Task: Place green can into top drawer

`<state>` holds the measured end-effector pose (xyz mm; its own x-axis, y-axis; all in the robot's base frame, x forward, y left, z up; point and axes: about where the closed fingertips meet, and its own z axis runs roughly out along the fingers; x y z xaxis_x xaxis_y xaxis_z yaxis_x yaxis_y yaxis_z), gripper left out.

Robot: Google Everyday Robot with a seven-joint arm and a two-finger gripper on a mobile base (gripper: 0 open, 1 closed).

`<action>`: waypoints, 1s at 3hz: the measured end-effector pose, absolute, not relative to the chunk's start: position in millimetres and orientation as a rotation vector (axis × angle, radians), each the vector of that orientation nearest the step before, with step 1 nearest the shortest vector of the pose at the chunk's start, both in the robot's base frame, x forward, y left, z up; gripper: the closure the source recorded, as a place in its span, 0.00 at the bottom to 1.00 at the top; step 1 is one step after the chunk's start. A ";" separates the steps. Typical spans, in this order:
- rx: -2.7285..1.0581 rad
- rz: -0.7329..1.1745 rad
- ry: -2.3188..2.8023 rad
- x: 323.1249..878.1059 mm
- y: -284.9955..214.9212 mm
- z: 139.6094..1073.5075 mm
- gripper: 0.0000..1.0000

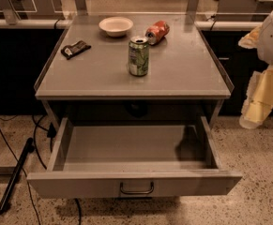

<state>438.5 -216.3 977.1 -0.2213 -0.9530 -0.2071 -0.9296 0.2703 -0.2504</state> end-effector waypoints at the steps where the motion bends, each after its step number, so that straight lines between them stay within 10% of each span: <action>1: -1.721 -0.105 2.228 438.7 -216.1 977.3 0.00; 3: -1.470 -0.011 2.120 525.6 -196.4 990.9 0.00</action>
Offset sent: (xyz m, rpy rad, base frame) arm 0.0681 0.0169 0.0037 0.1861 -0.1202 -0.0752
